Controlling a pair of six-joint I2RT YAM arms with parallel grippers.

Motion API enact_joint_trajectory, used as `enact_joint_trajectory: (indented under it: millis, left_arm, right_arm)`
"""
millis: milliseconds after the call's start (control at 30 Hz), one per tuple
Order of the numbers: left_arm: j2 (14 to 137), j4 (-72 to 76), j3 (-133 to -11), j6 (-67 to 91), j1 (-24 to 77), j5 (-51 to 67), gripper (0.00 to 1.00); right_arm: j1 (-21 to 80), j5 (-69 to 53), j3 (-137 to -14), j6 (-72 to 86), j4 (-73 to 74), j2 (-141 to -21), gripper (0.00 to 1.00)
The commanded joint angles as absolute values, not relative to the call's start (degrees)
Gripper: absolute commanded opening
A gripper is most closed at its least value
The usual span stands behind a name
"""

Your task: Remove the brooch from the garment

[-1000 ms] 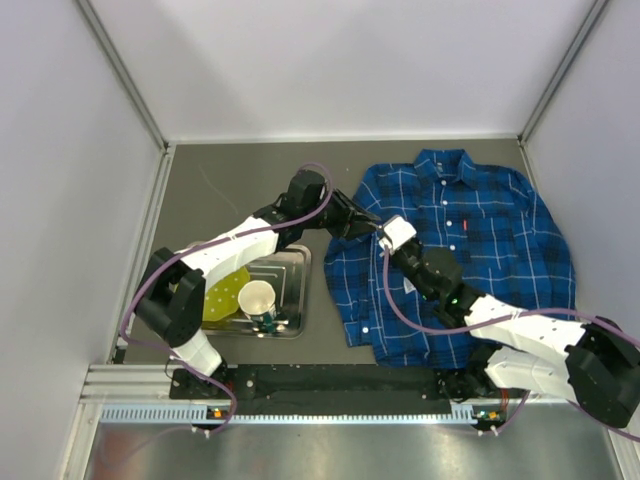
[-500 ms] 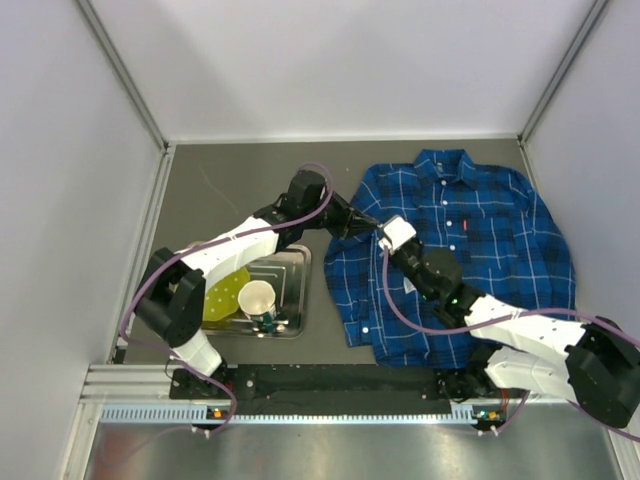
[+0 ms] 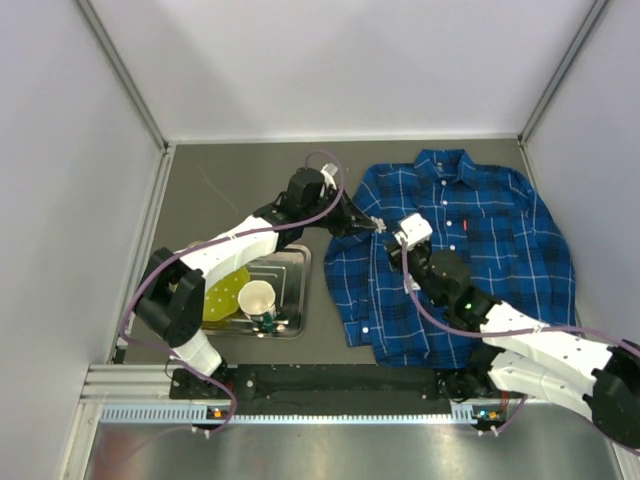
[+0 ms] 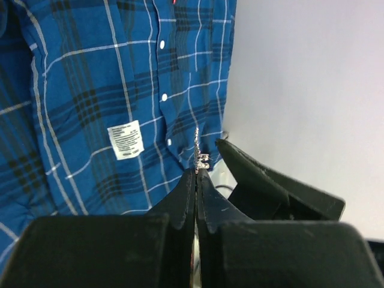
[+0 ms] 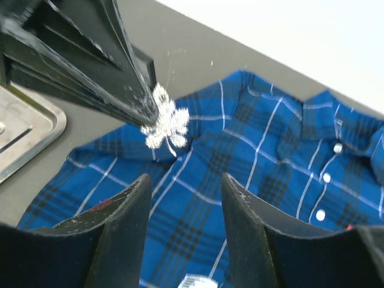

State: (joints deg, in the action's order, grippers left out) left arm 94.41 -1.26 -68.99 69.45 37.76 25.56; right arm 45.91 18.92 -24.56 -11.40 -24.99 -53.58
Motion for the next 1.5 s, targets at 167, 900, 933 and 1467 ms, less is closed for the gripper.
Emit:
enact_joint_trajectory:
  millis: [167, 900, 933, 1467]
  left_arm:
    - [94.83, 1.66, -71.89, 37.46, 37.09, 37.42, 0.0]
    - [93.78, 10.1, -71.1, 28.99, 36.91, 60.38, 0.0]
    - [93.69, 10.46, -71.1, 29.35, 36.91, 60.38, 0.0]
    - [96.33, 7.02, -73.13, 33.13, 32.34, 61.34, 0.0]
  right_arm:
    - [41.76, 14.96, -25.4, 7.55, -0.63, -40.26, 0.6]
    - [19.86, -27.95, -44.03, 22.42, 15.02, -45.53, 0.61]
    - [19.86, -26.82, -43.77, 22.24, 15.55, -45.35, 0.61]
    - [11.34, -41.74, -50.53, 26.11, 15.74, -57.66, 0.66]
